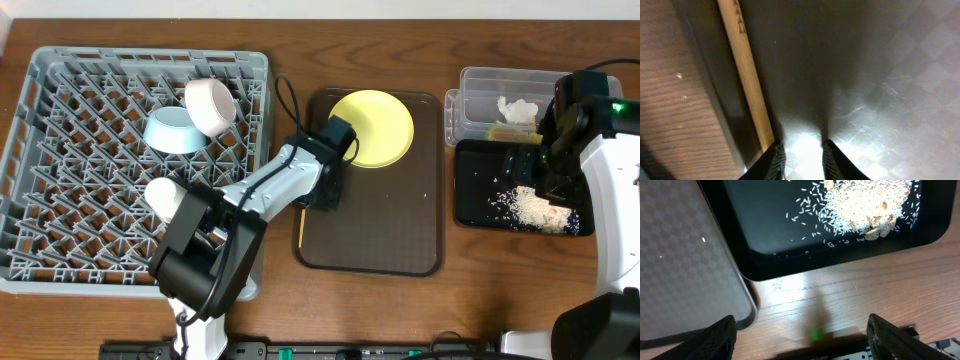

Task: Sort waste into correct bins and load items into the dishwasher

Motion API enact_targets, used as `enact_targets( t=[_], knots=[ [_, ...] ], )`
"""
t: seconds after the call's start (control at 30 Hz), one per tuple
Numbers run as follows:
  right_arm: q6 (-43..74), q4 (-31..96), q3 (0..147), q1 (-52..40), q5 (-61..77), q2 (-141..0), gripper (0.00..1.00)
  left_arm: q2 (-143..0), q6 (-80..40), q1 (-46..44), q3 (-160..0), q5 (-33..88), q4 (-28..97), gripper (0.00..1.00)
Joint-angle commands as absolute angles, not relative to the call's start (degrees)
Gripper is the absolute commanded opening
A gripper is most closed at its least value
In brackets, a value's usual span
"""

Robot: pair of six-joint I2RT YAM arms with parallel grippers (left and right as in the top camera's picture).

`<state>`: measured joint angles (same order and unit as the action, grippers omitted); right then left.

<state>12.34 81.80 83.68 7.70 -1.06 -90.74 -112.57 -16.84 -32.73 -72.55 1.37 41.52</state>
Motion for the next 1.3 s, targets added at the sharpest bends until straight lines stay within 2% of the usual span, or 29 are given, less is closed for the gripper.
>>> enact_targets(
  t=[0.0,0.27,0.33,0.43,0.77,1.27],
  knots=[
    [11.7,81.9,84.3,8.3,-1.0,-90.6,0.81,-115.0,-18.4,-32.6,-72.2,0.9,41.7,0.24],
    [11.7,81.7,84.3,8.3,-1.1,-90.6,0.81,-115.6,-18.3,-32.6,-72.2,1.0,42.8,0.23],
    [11.7,81.6,84.3,8.3,-1.1,-90.6,0.81,-115.5,-18.3,-32.6,-72.2,1.0,43.1,0.19],
    [11.7,81.6,84.3,8.3,-1.1,-90.6,0.81,-114.7,-18.4,-32.6,-72.4,1.0,43.9,0.06],
    [11.7,82.0,84.3,8.3,-1.0,-90.6,0.81,-106.9,-18.4,-32.6,-73.8,1.0,45.8,0.06],
    [11.7,83.0,84.3,8.3,-1.0,-90.6,0.81,-106.6,-28.0,-32.6,-73.8,-3.2,46.7,0.06]
  ],
)
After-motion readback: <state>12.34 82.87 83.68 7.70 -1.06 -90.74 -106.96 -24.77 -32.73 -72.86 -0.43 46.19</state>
